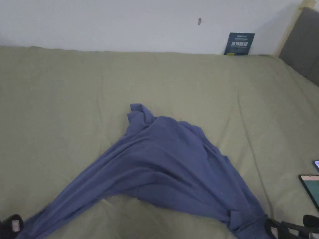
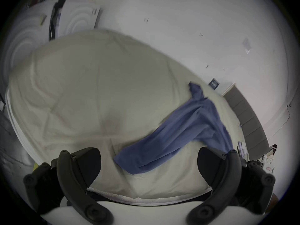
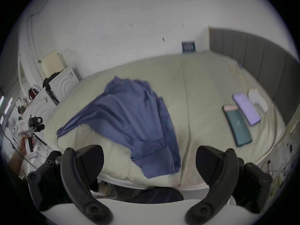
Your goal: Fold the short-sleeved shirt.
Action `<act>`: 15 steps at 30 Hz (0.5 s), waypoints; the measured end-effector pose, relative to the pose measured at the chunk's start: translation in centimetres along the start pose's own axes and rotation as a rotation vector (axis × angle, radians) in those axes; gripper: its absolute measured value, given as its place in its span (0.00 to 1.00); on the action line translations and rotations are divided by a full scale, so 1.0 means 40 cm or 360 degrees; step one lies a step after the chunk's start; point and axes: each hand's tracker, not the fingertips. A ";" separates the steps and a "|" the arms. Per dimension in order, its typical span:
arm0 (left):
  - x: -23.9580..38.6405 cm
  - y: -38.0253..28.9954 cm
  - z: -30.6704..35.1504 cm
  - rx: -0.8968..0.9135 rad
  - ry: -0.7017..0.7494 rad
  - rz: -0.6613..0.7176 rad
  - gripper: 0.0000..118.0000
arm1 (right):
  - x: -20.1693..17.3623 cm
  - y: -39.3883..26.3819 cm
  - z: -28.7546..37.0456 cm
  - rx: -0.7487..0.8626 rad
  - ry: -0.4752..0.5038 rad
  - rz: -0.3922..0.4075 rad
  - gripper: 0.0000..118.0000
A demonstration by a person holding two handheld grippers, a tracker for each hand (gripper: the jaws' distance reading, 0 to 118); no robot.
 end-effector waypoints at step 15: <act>0.075 -0.084 0.051 -0.0178 0.0150 -0.0315 0.07 | -0.214 -0.033 0.049 0.0165 0.0105 -0.0212 0.00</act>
